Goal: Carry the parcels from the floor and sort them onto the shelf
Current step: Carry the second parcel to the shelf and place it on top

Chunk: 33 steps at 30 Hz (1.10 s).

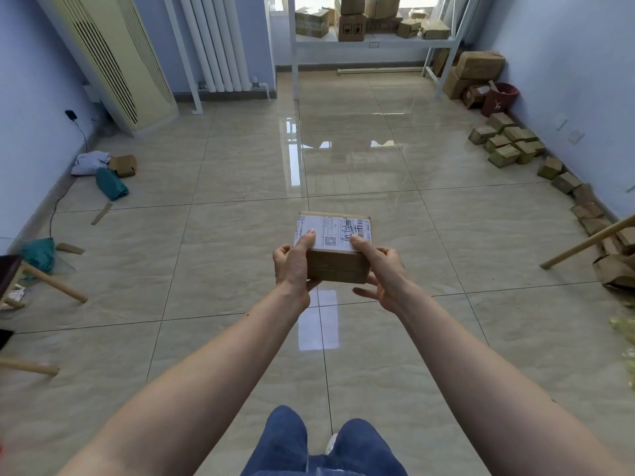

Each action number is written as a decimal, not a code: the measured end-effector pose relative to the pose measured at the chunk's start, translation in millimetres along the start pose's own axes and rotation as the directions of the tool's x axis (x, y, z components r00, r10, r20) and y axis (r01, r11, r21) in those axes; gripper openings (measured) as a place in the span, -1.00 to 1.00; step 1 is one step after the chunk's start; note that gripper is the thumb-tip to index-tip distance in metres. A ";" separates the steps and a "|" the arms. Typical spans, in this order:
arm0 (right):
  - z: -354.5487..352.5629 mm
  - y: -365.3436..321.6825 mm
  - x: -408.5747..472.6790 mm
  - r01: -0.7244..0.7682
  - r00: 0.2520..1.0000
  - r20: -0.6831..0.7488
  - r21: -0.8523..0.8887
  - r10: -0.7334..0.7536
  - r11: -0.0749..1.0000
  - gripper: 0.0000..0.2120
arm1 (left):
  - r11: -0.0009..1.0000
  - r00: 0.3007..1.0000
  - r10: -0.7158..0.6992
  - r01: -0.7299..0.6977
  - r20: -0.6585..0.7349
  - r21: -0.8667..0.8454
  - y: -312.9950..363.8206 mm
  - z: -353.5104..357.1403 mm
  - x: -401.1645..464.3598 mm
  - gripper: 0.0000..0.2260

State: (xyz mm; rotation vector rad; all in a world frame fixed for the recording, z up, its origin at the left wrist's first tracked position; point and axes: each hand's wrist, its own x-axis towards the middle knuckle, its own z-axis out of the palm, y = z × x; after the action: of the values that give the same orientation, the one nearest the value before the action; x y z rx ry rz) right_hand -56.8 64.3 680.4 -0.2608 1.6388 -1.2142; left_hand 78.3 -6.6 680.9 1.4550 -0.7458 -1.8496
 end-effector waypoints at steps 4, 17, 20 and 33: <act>-1.2 -0.7 3.4 0.011 1.000 -0.012 0.056 -0.010 0.998 -0.20 | 0.998 0.999 -0.021 0.019 0.034 0.066 2.3 -1.1 -0.2 -0.39; -1.4 -20.4 5.9 0.029 0.999 0.018 0.000 -0.029 1.000 -0.16 | 0.997 0.994 -0.038 0.029 0.107 0.078 28.7 -2.1 0.9 -0.46; 10.5 -15.2 0.4 -0.028 1.000 -0.012 0.021 0.029 0.999 -0.07 | 1.000 0.998 0.000 0.001 0.068 -0.004 25.0 2.3 -0.5 -0.39; 20.8 -35.0 7.0 0.037 0.998 -0.055 0.037 -0.035 0.999 -0.37 | 0.978 0.978 -0.073 0.032 0.194 0.205 32.5 4.0 3.0 -0.57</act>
State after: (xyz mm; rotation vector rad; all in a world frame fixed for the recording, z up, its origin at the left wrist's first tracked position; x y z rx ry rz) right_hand -56.1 31.3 705.2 -0.2364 1.6624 -1.2886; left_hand 78.8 -29.0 705.0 1.4359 -1.0273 -2.0323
